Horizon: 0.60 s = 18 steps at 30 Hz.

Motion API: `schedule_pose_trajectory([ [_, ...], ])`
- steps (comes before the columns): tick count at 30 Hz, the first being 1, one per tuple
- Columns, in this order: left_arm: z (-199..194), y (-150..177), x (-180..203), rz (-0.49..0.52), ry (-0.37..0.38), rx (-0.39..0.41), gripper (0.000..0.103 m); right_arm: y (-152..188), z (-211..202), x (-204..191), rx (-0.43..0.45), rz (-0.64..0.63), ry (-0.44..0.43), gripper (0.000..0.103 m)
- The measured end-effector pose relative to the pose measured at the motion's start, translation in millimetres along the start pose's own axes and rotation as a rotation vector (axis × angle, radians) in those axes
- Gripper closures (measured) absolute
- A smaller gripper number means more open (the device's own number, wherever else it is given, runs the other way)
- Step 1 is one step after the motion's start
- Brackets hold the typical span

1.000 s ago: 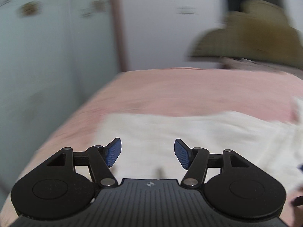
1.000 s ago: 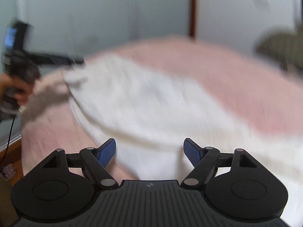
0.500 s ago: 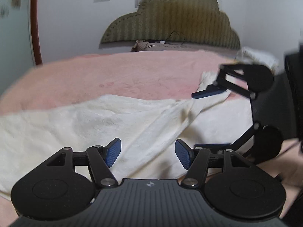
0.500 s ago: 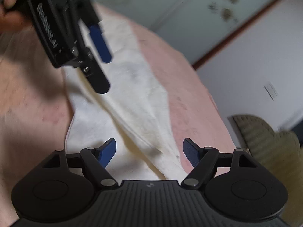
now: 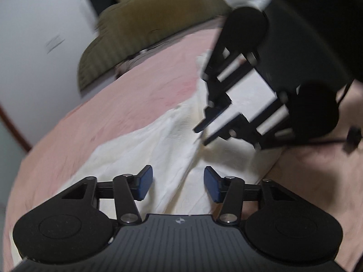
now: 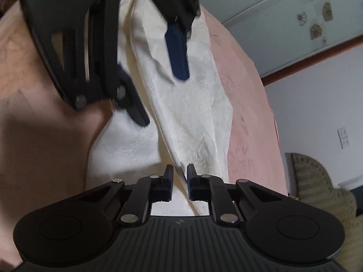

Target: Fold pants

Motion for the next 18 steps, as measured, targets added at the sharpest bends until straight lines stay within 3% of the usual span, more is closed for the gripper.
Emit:
schedule_pose_trajectory([
  [4,27,1,0,0.033,0.001,-0.036,0.065,0,-6,3,0.022,0.063,-0.001,0.095],
  [8,45,4,-3,0.046,0.012,-0.064,0.074,1,3,-2,0.004,-0.022,0.013,0.094],
  [12,45,4,-6,0.021,0.012,-0.052,0.094,-1,12,-3,-0.015,-0.072,0.048,0.094],
  [15,41,5,-2,0.033,0.0,-0.032,0.099,0,20,-2,-0.029,-0.063,0.007,0.091],
  [16,39,2,-1,0.032,0.005,-0.02,0.1,1,21,-5,-0.036,-0.079,0.0,0.084],
  [18,35,3,-2,0.021,0.024,-0.012,0.1,0,21,-9,-0.033,-0.115,0.03,0.081],
])
Point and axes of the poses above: each gripper's, at about its wrist camera, not at the fingertips, and z roughly the way its jaws point, x to its right, y to its underside, the point moved 3 cm from there along z, roughly the way its jaws point, and after that the axes turned 12 degrees about -z, right-handed, at the moved point
